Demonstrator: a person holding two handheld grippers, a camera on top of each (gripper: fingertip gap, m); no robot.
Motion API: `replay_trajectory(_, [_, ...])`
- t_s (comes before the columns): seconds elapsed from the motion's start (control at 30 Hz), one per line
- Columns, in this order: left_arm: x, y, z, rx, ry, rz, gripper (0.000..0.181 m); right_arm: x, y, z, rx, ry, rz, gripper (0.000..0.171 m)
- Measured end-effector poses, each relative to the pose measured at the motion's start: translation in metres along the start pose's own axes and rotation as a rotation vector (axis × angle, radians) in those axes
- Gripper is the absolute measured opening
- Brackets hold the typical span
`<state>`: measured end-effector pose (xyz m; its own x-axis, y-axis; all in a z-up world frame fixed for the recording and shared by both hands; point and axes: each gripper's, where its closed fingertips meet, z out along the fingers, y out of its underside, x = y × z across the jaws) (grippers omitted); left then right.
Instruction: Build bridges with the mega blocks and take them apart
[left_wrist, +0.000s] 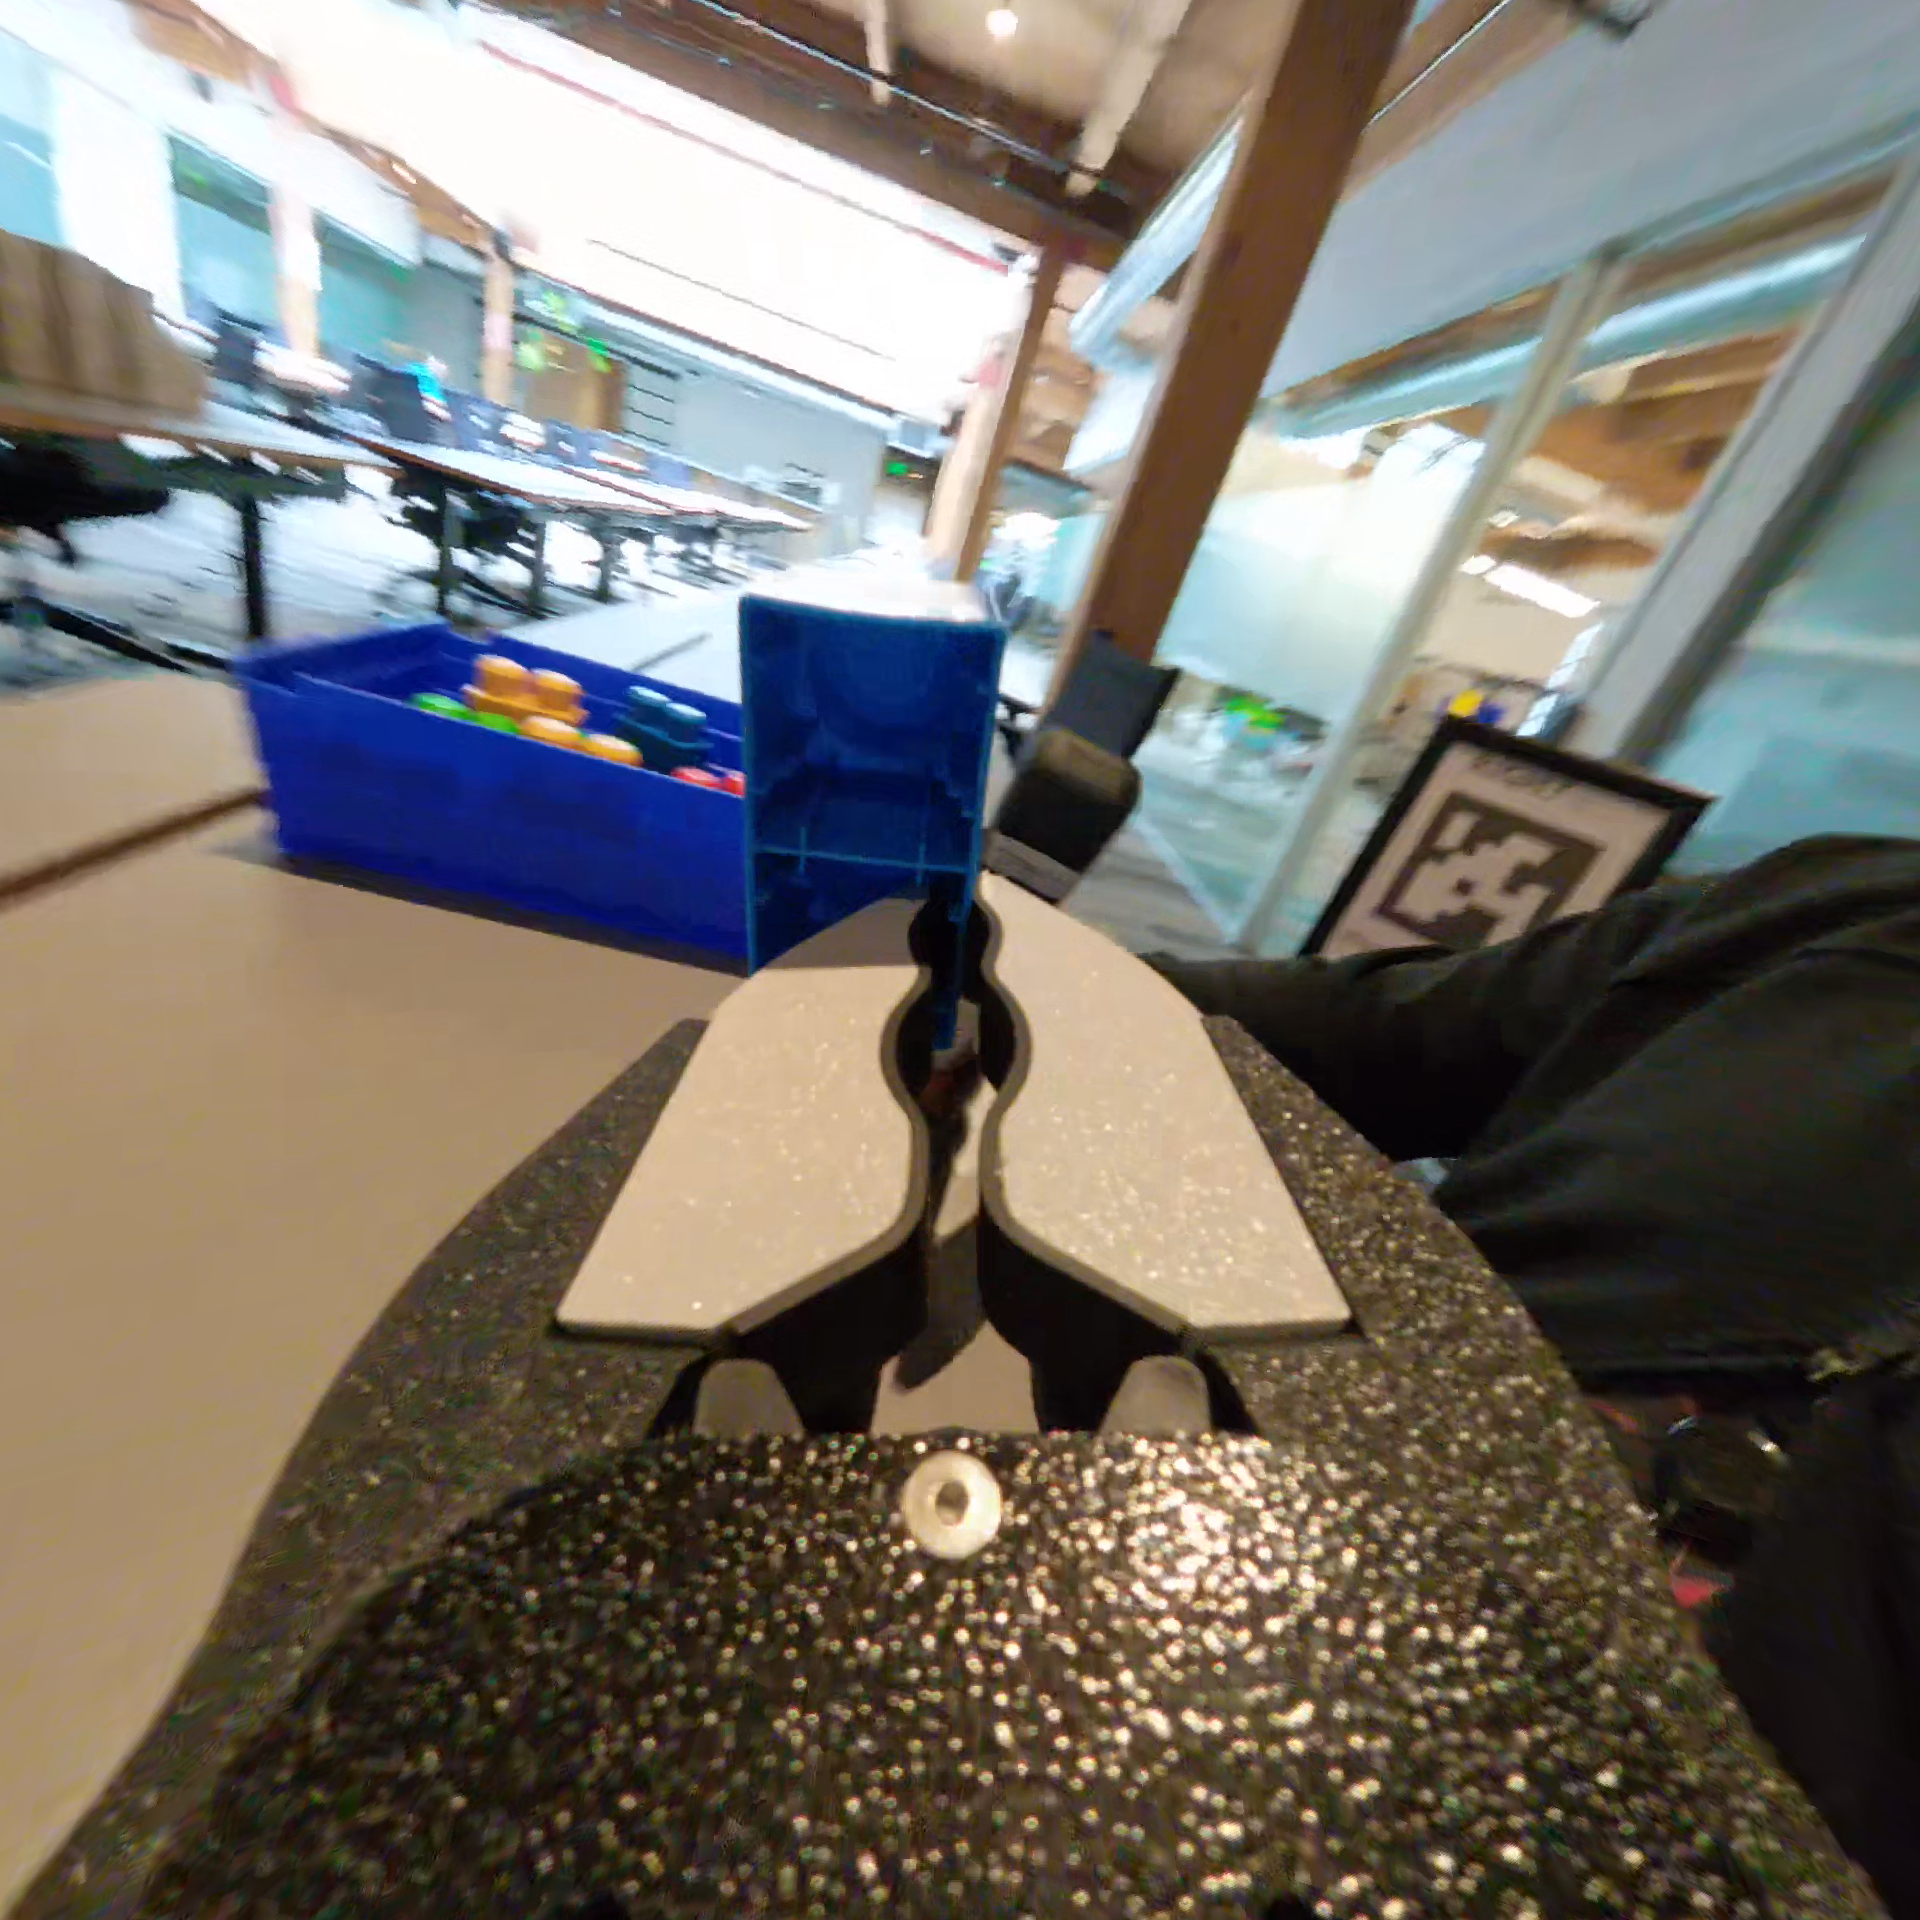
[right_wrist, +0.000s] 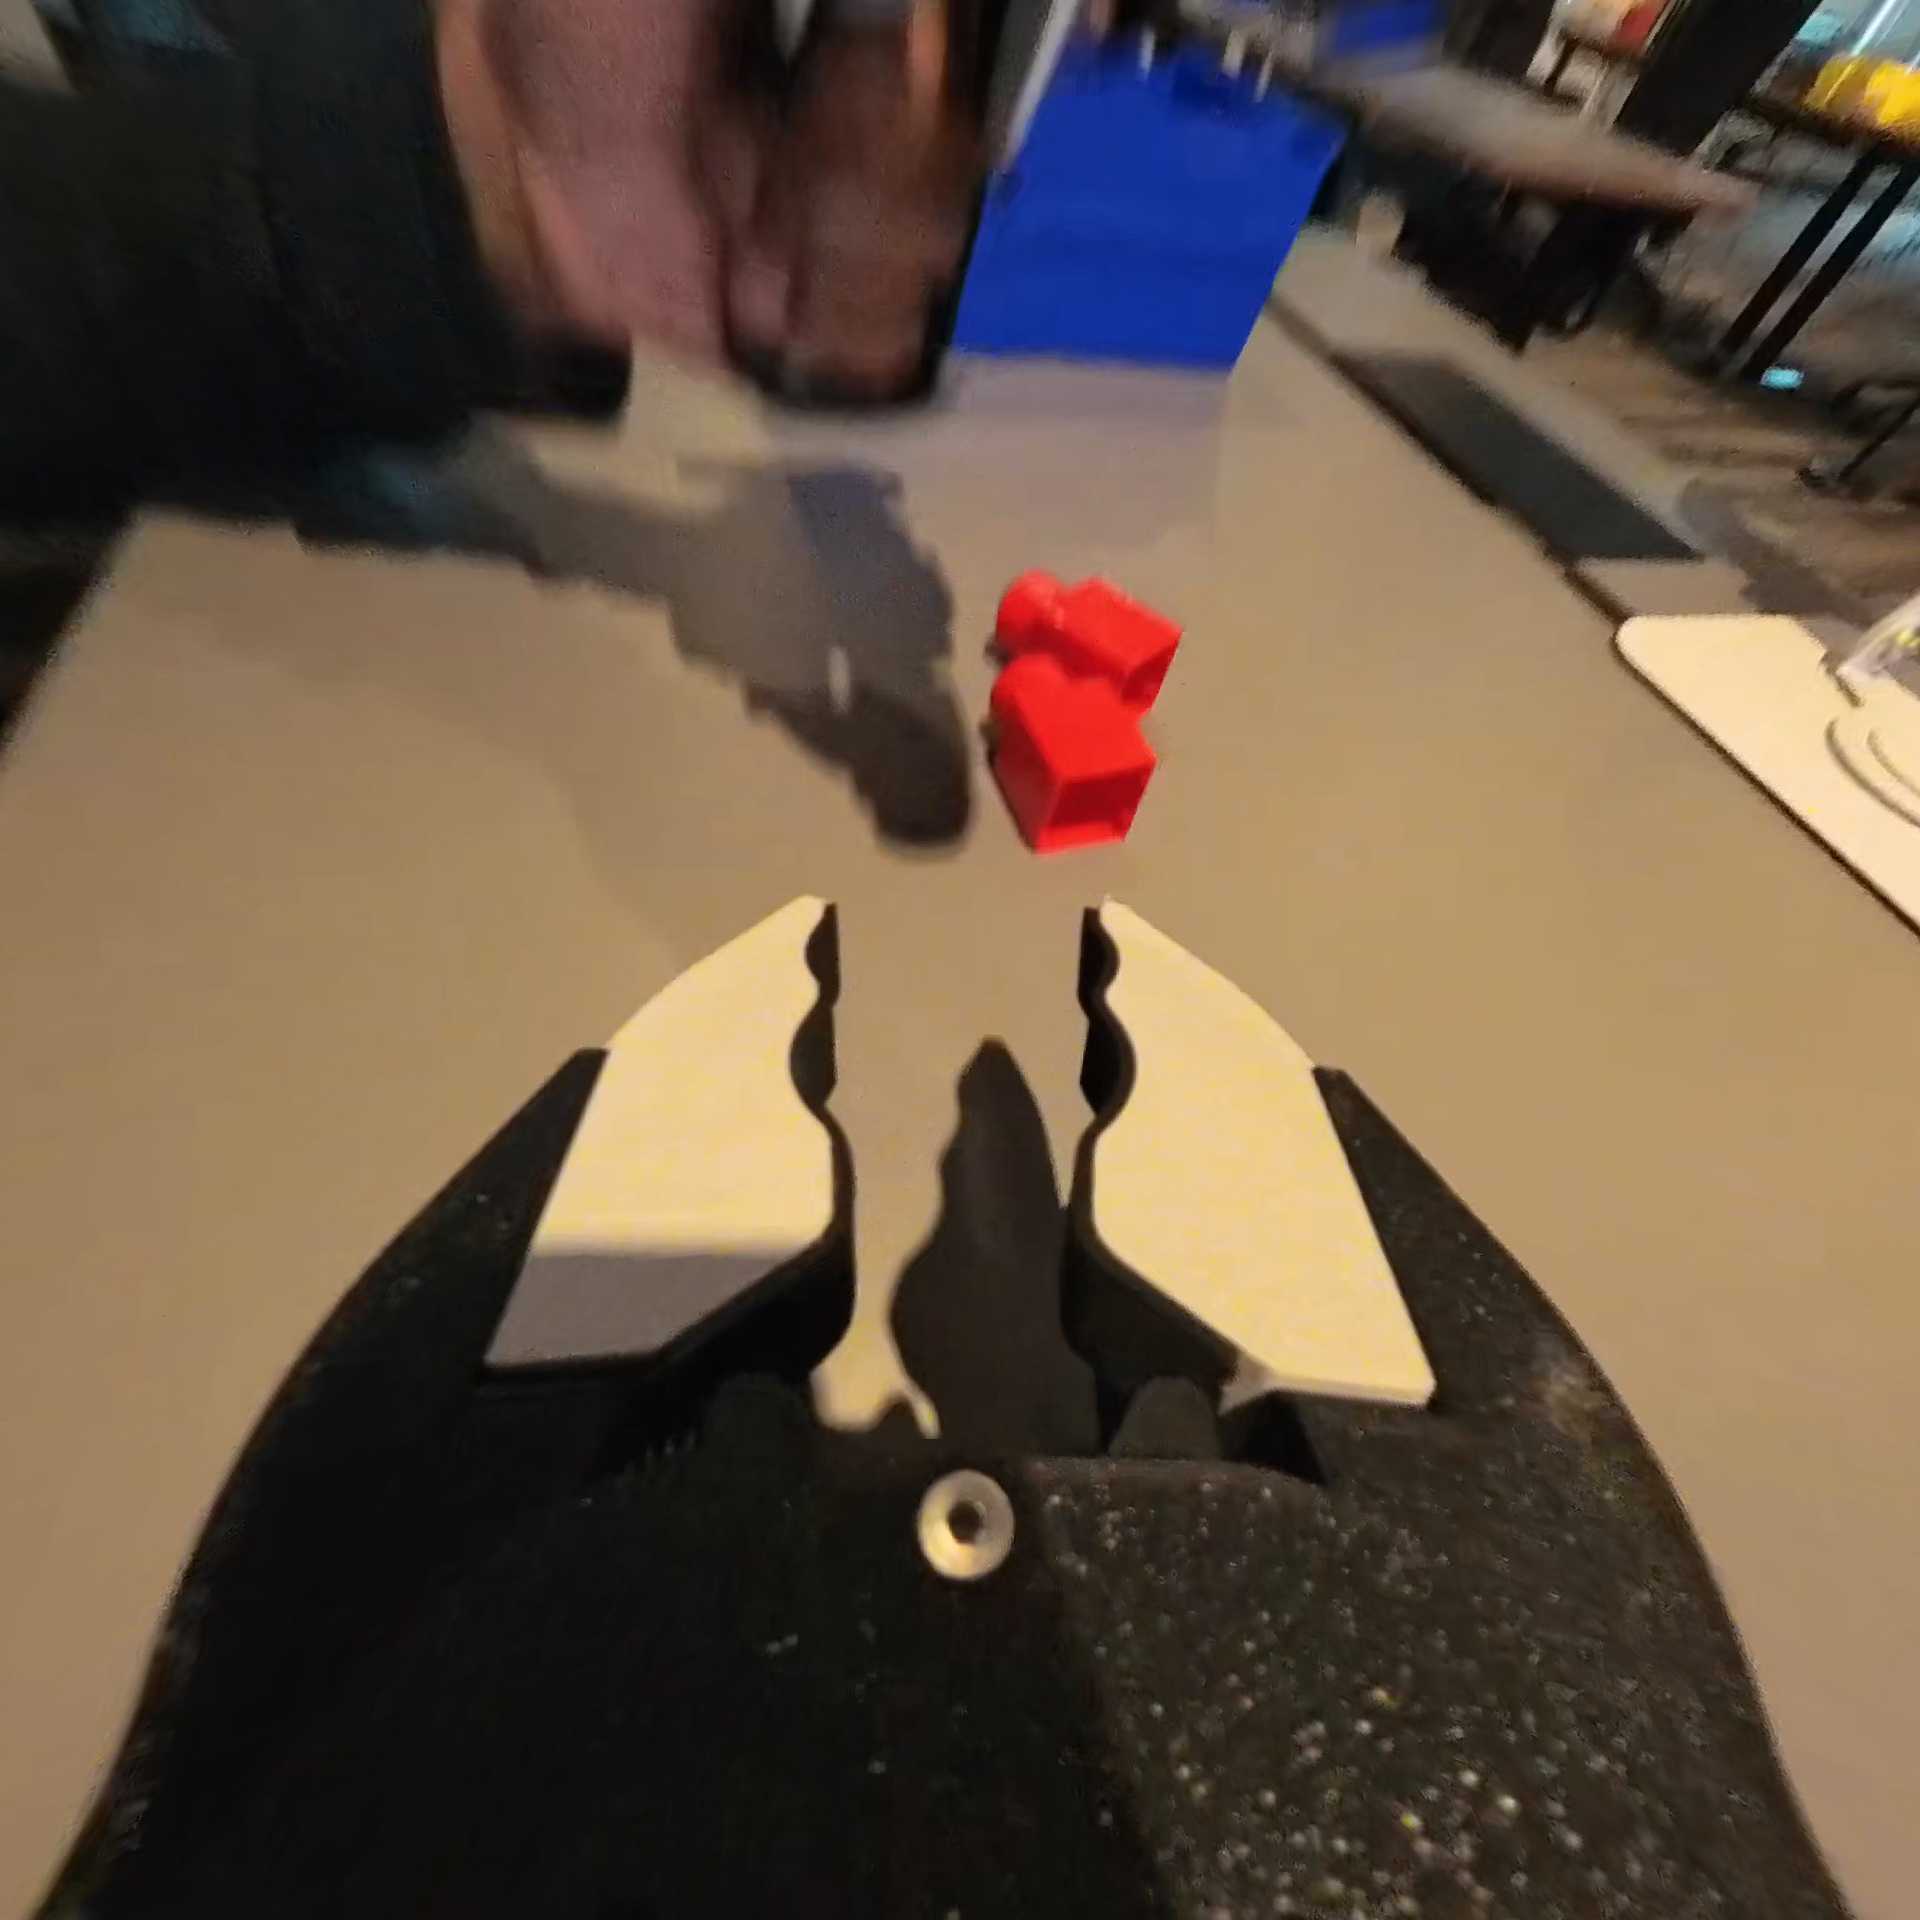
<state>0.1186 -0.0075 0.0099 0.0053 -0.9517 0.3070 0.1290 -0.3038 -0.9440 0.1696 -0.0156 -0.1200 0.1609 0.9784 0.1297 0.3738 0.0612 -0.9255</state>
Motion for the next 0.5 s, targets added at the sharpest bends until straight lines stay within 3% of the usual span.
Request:
replay_trajectory(0.1, [-0.002,0.028,0.03,0.014,0.03,-0.094,0.002,0.005,-0.033,-0.016,0.234,-0.052,0.163,0.05])
replay_trajectory(0.2, [-0.005,0.047,0.043,-0.01,0.034,-0.135,0.002,0.008,-0.048,-0.026,0.347,-0.094,0.263,0.056])
replay_trajectory(0.37, [-0.006,0.067,0.046,-0.093,0.033,-0.118,0.002,0.011,-0.053,-0.027,0.39,-0.084,0.292,0.053])
replay_trajectory(0.5, [-0.005,0.074,0.044,-0.131,0.053,-0.133,0.002,0.012,-0.052,-0.023,0.386,-0.063,0.278,0.039])
